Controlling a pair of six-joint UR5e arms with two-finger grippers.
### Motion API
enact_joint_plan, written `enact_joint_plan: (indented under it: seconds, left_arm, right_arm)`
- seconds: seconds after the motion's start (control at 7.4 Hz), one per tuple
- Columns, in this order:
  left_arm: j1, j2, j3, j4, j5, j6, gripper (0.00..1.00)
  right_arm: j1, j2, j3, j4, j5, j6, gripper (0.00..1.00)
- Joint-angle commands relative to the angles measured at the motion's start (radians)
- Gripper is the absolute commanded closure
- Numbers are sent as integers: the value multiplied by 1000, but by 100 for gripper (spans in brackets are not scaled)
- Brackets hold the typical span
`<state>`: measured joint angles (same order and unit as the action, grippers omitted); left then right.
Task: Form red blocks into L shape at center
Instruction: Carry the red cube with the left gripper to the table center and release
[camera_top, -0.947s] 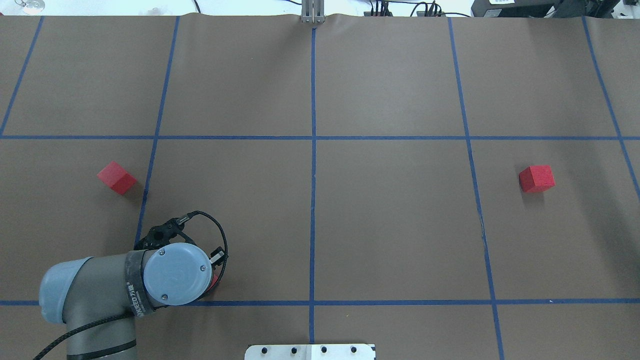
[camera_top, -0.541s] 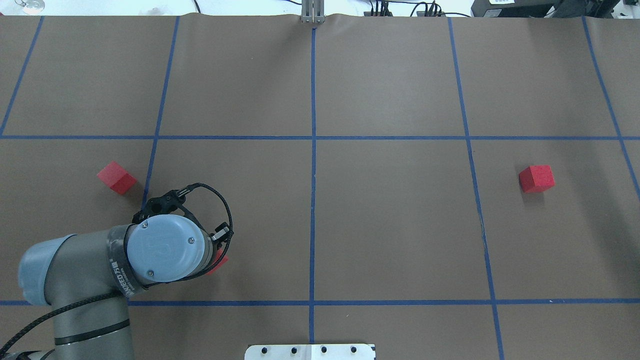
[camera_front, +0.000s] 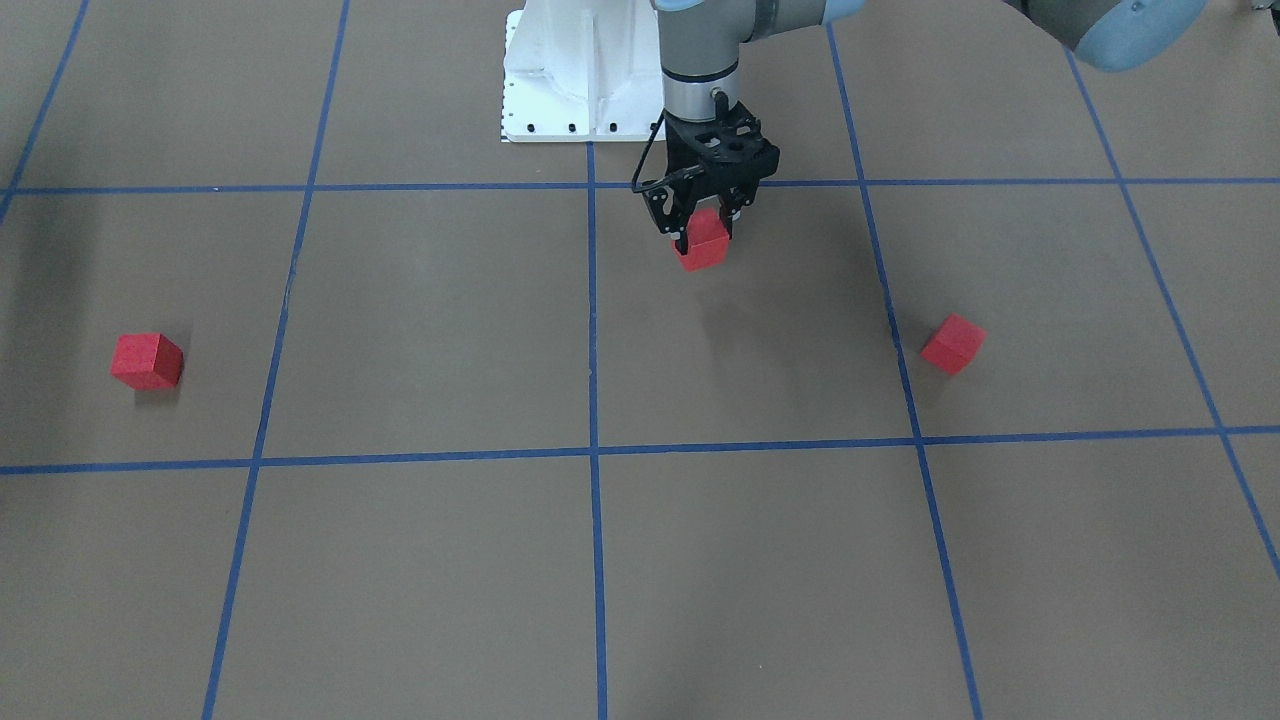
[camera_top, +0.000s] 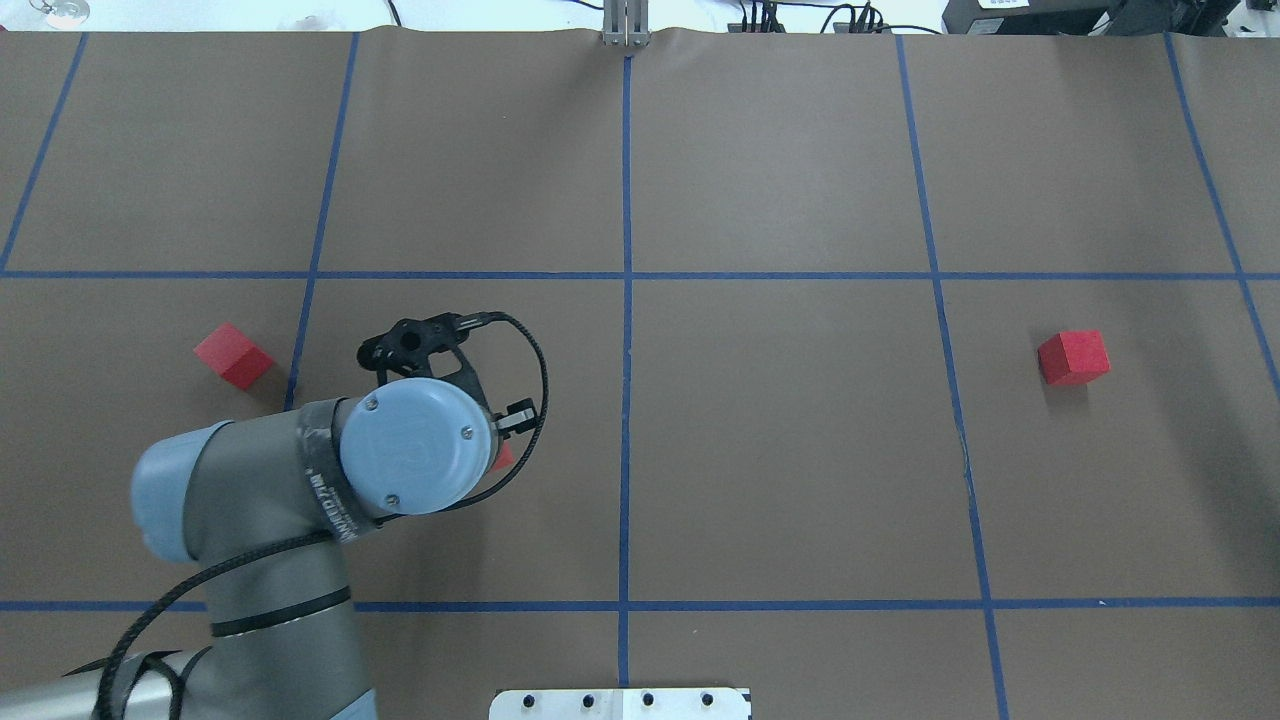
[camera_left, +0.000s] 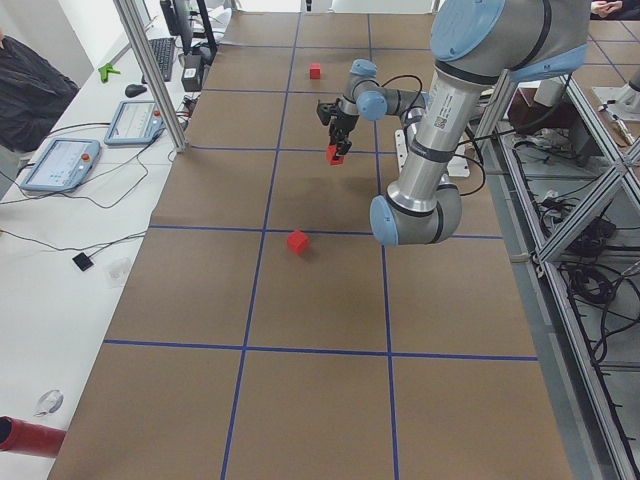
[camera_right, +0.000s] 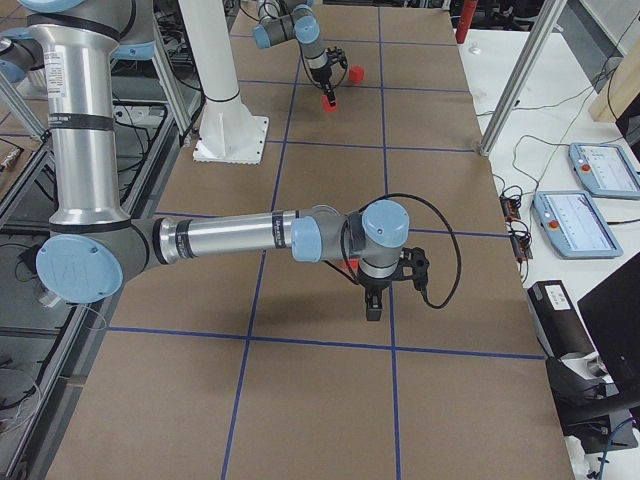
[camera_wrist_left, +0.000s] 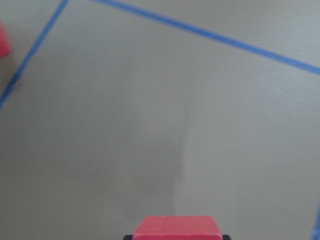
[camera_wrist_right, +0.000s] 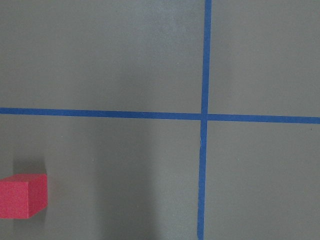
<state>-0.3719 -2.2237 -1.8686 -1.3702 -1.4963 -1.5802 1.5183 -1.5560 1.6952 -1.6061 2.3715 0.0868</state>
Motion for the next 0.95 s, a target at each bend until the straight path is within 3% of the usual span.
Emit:
enact_joint_plan:
  seconds: [0.0,0.41,0.68,0.81]
  left_arm:
    - [-45,-120,206,-131,8,101,100]
    - [-76,-230,365,-176,8,291,100]
    - [-90,-370,544,-185,7,296,100]
    - [-91,-378,599,-269,5,296,100]
  right_arm:
    - [-1,4,-3,0,0,1,1]
    - [-1,7,-6,0,3,4,1]
    - [-1,8,-6,0,5,2,1]
    - [-1,8,-6,0,5,2,1]
